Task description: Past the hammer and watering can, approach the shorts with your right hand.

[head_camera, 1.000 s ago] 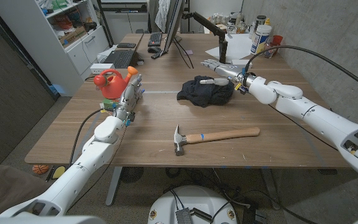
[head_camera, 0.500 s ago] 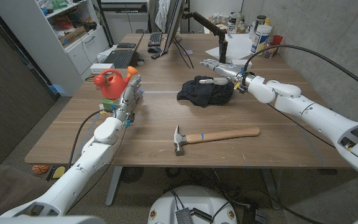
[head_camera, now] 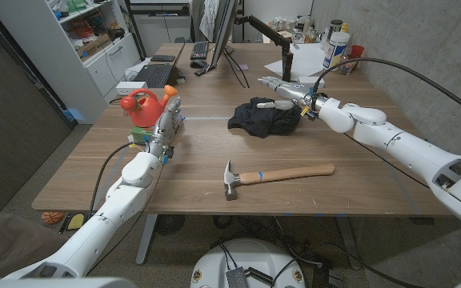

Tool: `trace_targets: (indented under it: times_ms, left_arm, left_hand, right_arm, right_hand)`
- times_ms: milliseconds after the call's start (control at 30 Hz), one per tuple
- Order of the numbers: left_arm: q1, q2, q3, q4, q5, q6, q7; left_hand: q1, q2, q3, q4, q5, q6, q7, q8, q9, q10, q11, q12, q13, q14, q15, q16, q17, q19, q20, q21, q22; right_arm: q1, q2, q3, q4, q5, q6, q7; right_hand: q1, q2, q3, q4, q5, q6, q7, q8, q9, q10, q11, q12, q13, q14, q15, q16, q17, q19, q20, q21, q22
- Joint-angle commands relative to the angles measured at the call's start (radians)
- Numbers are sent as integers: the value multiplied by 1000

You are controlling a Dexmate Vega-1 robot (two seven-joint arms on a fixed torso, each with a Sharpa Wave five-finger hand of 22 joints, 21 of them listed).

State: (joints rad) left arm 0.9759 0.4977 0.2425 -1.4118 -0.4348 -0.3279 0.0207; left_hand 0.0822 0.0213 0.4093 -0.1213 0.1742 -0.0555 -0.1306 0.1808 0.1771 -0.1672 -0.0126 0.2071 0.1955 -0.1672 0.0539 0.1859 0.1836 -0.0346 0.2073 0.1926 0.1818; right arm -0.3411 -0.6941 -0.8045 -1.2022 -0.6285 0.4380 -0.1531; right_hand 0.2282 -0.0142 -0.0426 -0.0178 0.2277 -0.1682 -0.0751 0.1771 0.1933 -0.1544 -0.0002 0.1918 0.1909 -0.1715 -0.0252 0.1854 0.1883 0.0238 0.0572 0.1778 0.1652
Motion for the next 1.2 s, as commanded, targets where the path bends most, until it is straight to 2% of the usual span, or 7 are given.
trace_targets:
  times_ms: [33,433,567,600,767,900,1200]
  left_arm:
    - [16,7,1,-23,3,2,13]
    - [27,18,-2,-43,4,6,25]
    - [26,17,-1,-42,4,5,25]
    - [25,16,-1,-40,3,5,25]
    - [25,17,1,-40,3,5,25]
    - [24,17,2,-40,4,12,28]
    - [24,18,3,-42,5,15,30]
  left_hand:
    - [0,-6,-2,-1,6,-1,3,4,3,-1,-1,3,3,-15,2,2,3,1,6,6,1]
    - [0,-6,-2,-2,6,2,3,5,3,1,-1,5,3,-17,2,2,3,1,6,6,1]
    - [0,-6,-2,-2,6,3,5,6,3,1,-1,5,3,-18,1,2,3,1,6,6,1]
    - [0,-6,-2,-2,6,4,5,6,3,1,-1,5,3,-18,1,2,3,1,6,6,1]
    - [0,-6,-2,-2,6,4,5,6,3,2,0,5,3,-19,0,1,3,1,6,6,1]
    - [0,-6,-2,-2,6,5,5,7,3,2,0,6,3,-19,0,2,3,1,5,6,1]
    - [0,-5,-2,-2,6,7,6,7,3,2,0,6,3,-20,0,2,3,1,5,6,1]
  right_arm:
    - [22,19,-21,55,-12,6,-30]
    - [57,50,-54,135,-17,29,-69]
    - [65,58,-65,157,-13,32,-71]
    - [72,69,-75,183,-21,31,-80]
    - [79,73,-88,201,-18,29,-88]
    - [98,90,-102,262,-20,55,-132]
    - [117,98,-130,293,-23,59,-152]
  right_hand:
    - [7,1,-2,-1,5,-22,-2,2,2,-13,-1,-4,3,-30,0,7,2,-5,1,6,2]
    - [7,4,-2,-2,6,-31,-4,3,2,-19,2,-4,3,-33,-1,7,2,-6,1,6,2]
    - [9,9,-1,-2,7,-20,-12,10,3,-12,-2,0,3,-26,-6,10,2,-2,-3,8,2]
    - [9,10,0,-2,7,-17,-14,12,3,-11,-3,1,3,-26,-7,10,2,-1,-3,8,2]
    - [10,11,0,-2,7,-11,-15,15,3,-10,-4,2,3,-25,-9,10,2,0,-5,8,2]
    - [12,14,1,-3,7,-8,-16,17,3,-4,-5,5,3,-19,-10,13,2,6,-4,10,2]
    - [13,17,2,-4,7,0,-16,21,3,-3,-7,5,3,-17,-13,13,2,7,-6,10,2]
